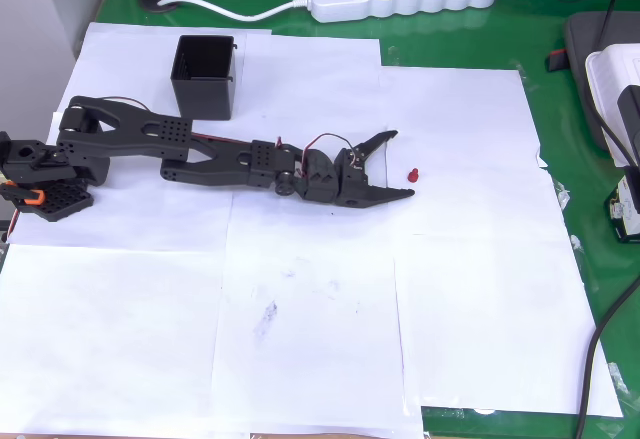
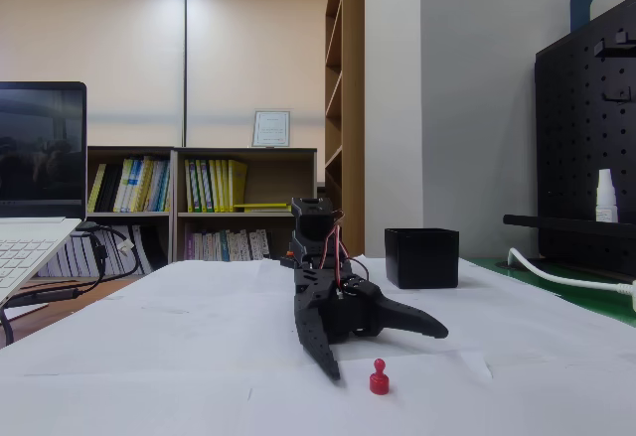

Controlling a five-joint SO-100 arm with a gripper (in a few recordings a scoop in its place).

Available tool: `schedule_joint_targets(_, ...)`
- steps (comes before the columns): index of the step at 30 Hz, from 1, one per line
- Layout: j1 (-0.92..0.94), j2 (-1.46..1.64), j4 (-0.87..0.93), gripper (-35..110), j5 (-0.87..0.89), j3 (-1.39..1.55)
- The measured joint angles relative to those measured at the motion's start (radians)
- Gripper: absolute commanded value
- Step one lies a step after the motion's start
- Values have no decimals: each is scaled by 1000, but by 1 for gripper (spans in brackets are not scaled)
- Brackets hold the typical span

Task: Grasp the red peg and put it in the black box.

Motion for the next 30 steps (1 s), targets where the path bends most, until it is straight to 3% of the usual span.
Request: schedule_joint_targets(30,-67,-5,23,46,-12,2)
